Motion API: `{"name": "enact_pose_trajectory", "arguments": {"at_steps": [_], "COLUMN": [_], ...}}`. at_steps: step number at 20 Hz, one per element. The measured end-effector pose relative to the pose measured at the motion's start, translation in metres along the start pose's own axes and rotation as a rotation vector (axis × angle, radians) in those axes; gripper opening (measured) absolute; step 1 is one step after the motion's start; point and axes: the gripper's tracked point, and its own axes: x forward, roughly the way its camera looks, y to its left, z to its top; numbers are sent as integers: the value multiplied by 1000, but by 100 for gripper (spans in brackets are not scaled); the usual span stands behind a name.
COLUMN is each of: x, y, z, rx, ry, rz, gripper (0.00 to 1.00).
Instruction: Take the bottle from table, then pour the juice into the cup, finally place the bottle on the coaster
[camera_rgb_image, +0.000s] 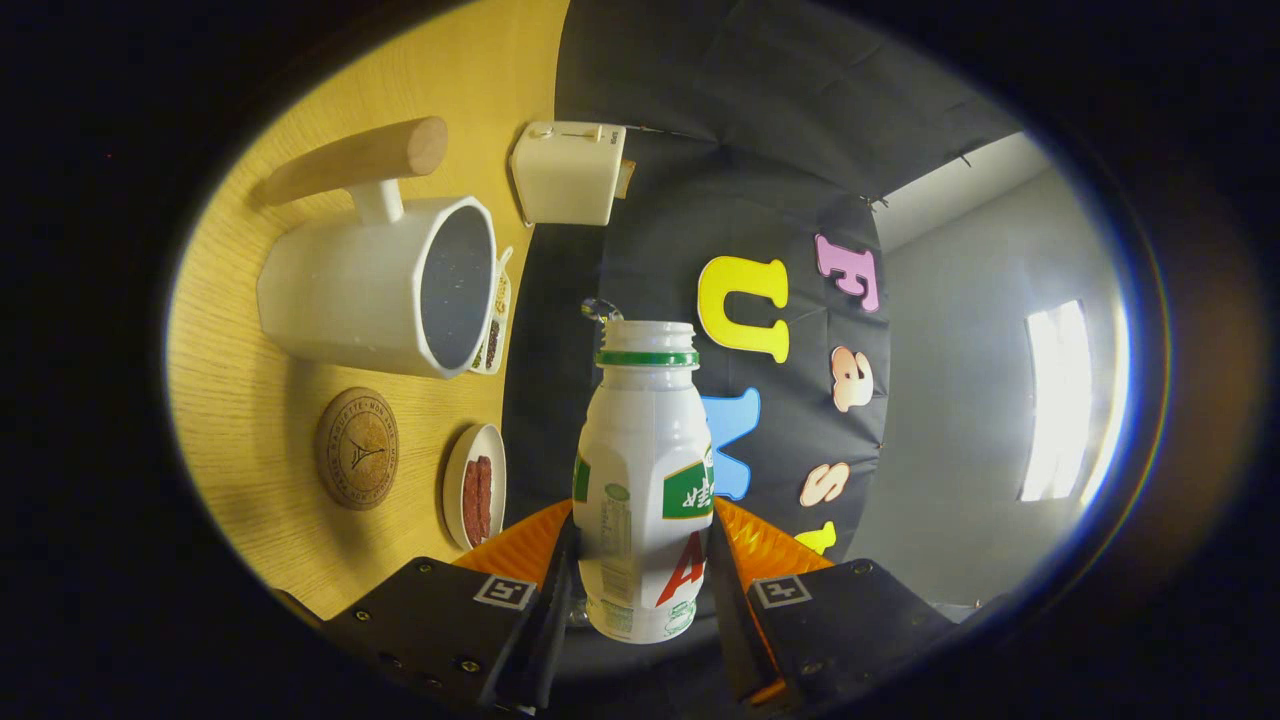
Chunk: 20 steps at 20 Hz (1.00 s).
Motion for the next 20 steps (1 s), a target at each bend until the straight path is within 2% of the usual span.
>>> {"name": "enact_pose_trajectory", "arguments": {"at_steps": [20], "x": [2], "y": [-7], "z": [3], "rx": [-37], "ry": [-2], "rz": [-12], "gripper": [64]}}
